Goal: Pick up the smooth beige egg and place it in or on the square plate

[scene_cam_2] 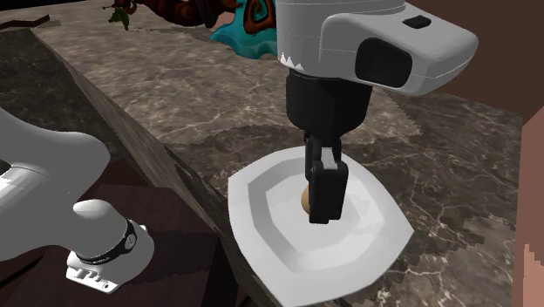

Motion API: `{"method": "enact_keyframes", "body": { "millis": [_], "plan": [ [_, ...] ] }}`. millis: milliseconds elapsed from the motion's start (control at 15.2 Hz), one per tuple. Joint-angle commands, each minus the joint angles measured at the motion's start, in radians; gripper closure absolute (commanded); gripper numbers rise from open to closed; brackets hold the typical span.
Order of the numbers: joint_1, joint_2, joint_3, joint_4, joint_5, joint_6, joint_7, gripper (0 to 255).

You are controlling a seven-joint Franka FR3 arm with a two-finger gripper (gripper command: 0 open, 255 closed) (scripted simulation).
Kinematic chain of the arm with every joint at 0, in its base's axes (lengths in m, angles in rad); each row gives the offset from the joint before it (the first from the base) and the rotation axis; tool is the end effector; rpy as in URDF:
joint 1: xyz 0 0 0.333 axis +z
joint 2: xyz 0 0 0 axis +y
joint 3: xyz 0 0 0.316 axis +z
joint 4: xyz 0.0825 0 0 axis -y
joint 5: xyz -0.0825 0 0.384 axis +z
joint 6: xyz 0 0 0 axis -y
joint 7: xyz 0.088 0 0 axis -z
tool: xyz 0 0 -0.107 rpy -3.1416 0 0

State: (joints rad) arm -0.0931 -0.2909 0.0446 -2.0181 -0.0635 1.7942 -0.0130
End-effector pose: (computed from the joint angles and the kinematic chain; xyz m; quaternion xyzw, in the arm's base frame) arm 0.4749 -0.0262 0.5803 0.9987 -0.0125 0.0321 0.0386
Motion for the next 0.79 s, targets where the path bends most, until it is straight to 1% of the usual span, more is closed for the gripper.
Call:
{"method": "enact_keyframes", "body": {
  "millis": [0,264,726],
  "plan": [
    [0.0,0.0,0.0,0.0,0.0,0.0,0.0,0],
    [0.002,0.008,0.005,0.135,0.002,-0.128,-0.001,0],
    [0.002,0.008,0.005,0.135,0.002,-0.128,-0.001,0]
  ]
}}
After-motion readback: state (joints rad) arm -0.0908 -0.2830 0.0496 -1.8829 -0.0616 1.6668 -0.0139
